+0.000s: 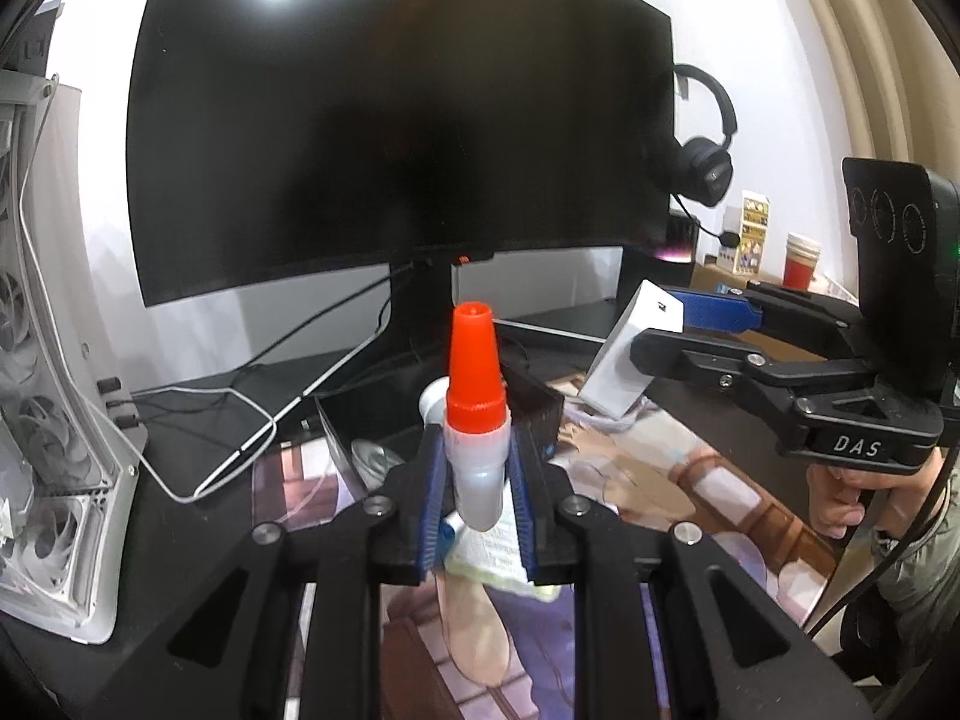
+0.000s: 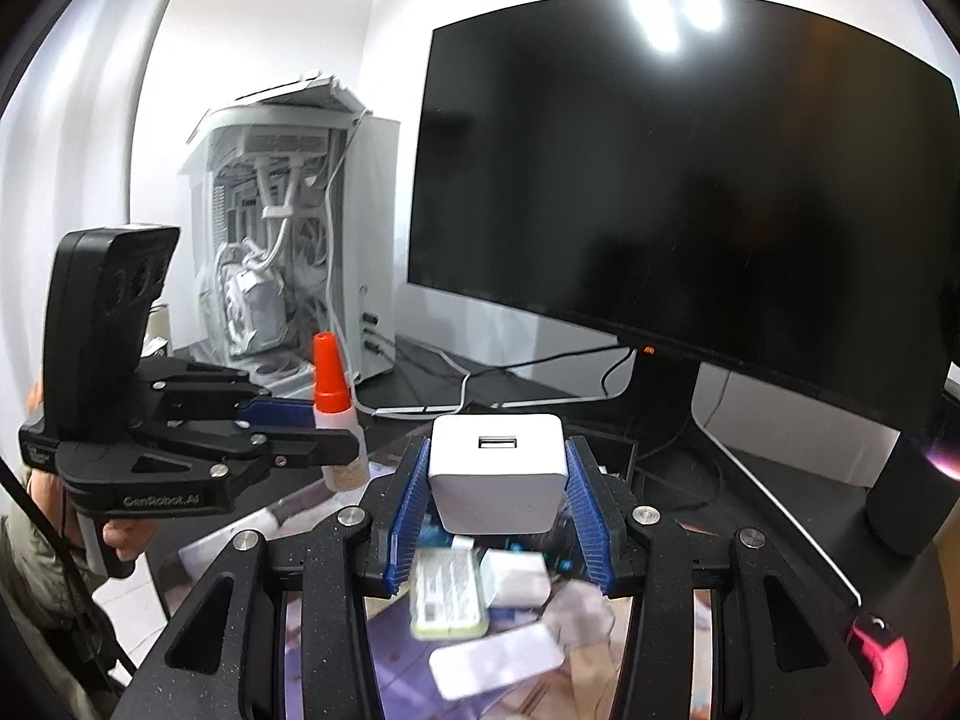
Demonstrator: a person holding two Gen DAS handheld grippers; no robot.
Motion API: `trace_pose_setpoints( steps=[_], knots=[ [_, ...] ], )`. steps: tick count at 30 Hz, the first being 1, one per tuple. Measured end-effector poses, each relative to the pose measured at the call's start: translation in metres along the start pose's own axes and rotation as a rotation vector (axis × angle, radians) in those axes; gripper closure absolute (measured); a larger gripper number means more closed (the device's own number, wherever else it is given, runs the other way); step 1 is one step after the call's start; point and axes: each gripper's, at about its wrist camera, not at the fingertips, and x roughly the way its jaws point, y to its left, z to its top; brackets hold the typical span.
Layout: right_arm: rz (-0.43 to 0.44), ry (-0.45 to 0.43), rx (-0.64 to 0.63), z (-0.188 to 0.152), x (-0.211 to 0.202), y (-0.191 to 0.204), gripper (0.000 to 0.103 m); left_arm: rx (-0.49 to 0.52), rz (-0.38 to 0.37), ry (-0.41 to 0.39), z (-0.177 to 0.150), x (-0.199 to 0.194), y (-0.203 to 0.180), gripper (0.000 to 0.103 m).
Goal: Organize rigid objects
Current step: 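Carry the glue bottle with the left gripper while the right carries the charger to the box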
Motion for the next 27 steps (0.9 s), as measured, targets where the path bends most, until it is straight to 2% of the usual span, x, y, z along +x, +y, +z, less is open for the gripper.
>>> trace_pose_setpoints(
  steps=[8, 12, 20, 27],
  knots=[
    [-0.023, -0.017, 0.029, 0.021, 0.033, -0.017, 0.058, -0.031, 0.028, -0.008, 0.017, 0.029, 0.019, 0.084],
    [-0.025, 0.0, 0.056, 0.023, 0.052, -0.028, 0.058, -0.06, 0.047, 0.013, 0.02, 0.052, 0.031, 0.084],
    [-0.037, 0.061, 0.103, 0.016, 0.093, -0.047, 0.058, -0.098, 0.058, 0.078, 0.014, 0.093, 0.048, 0.084],
    [-0.031, 0.137, 0.128, 0.003, 0.123, -0.056, 0.058, -0.095, 0.043, 0.149, 0.002, 0.121, 0.047, 0.084]
  ],
)
